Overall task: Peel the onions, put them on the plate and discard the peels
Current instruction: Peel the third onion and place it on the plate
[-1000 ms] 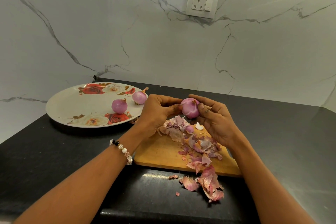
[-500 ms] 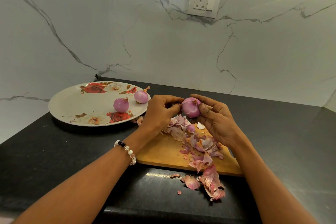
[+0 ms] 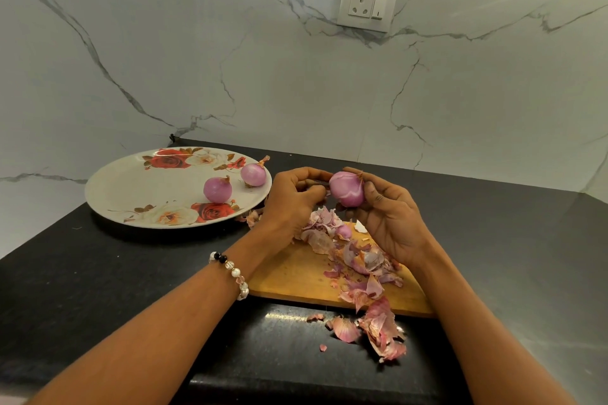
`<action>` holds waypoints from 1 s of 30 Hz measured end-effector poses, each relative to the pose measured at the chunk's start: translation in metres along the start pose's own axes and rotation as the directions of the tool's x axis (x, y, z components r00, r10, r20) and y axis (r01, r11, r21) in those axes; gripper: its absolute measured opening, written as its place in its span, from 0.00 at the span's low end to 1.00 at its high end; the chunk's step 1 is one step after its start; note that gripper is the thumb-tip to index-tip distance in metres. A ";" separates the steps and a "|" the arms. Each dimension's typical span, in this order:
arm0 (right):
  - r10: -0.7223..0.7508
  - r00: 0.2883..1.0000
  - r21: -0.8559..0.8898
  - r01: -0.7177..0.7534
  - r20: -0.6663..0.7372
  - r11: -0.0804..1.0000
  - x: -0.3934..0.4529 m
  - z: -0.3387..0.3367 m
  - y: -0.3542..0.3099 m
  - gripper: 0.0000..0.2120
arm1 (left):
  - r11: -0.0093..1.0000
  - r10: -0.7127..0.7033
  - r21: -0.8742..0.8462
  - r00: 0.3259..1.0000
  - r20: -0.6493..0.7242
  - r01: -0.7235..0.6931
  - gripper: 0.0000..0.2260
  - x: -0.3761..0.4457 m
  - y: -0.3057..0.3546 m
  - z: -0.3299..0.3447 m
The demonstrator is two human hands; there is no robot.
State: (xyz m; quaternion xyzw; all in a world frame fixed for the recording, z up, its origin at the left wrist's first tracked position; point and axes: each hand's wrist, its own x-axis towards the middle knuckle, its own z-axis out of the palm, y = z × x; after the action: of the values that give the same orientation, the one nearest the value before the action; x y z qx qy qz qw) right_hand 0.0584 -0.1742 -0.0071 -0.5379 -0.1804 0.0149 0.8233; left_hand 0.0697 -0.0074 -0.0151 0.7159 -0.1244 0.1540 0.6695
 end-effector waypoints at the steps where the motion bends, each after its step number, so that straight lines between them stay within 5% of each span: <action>1: 0.002 1.000 0.030 -0.001 -0.026 1.000 0.000 0.000 0.000 0.16 | 1.000 -0.002 -0.031 1.000 0.023 0.003 0.14 0.000 0.001 0.000; 5: -0.010 0.994 0.114 0.023 -0.110 0.993 0.001 -0.004 -0.006 0.14 | 0.998 0.008 -0.056 0.996 0.091 -0.003 0.17 0.000 0.000 0.001; 11: -0.018 0.990 0.153 0.040 -0.142 0.987 0.001 -0.009 -0.012 0.15 | 0.965 0.050 0.251 0.992 0.118 -0.079 0.11 -0.002 -0.002 0.006; 23: 0.008 1.000 -0.071 -0.008 -0.007 0.997 0.000 -0.007 -0.006 0.15 | 0.971 0.178 0.147 0.982 0.067 -0.186 0.15 0.000 0.003 -0.001; 30: -0.017 0.998 -0.325 0.033 0.054 0.945 0.001 -0.014 -0.004 0.15 | 0.899 0.270 0.319 0.953 0.136 -0.300 0.15 -0.003 0.002 -0.002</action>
State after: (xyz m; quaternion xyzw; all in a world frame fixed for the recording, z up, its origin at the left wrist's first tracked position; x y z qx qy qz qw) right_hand 0.0631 -0.1874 -0.0084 -0.6635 -0.2079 -0.0119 0.7186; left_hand 0.0662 -0.0053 -0.0143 0.7995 -0.2291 0.2374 0.5019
